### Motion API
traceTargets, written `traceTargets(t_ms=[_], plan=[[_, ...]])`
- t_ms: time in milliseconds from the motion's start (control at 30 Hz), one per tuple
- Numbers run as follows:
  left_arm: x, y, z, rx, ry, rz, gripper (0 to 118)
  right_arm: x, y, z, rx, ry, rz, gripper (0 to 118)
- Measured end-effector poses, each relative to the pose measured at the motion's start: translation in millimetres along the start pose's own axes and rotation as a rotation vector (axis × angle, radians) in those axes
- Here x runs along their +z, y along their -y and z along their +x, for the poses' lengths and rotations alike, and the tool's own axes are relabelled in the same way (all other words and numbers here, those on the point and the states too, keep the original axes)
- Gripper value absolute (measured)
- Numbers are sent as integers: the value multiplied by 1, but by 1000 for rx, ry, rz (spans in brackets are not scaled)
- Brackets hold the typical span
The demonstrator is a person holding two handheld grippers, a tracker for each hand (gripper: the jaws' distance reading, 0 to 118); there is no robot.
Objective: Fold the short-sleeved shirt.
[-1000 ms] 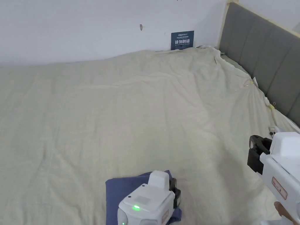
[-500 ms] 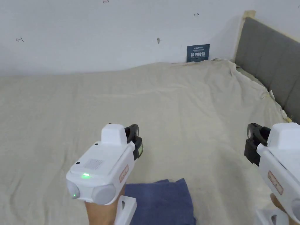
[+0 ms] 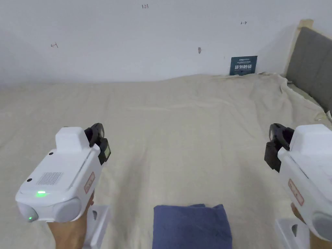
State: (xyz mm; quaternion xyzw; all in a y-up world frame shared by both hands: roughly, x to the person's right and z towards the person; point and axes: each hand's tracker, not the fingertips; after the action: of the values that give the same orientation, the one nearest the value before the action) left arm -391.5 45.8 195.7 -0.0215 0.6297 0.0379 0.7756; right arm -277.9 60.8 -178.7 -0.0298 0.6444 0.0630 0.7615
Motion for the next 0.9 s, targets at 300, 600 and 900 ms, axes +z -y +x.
traceTargets(t_ms=[300,600,900], plan=[[4,7,-16,21,-35,-17,0,-8,5,-17,1,-32,-6,0],[4,30,-18,48,-10,-101,0,-31,65,-40,-38,-93,-126,0],[1,66,-24,141,53,-240,0,-51,167,-76,-14,-170,-321,0]])
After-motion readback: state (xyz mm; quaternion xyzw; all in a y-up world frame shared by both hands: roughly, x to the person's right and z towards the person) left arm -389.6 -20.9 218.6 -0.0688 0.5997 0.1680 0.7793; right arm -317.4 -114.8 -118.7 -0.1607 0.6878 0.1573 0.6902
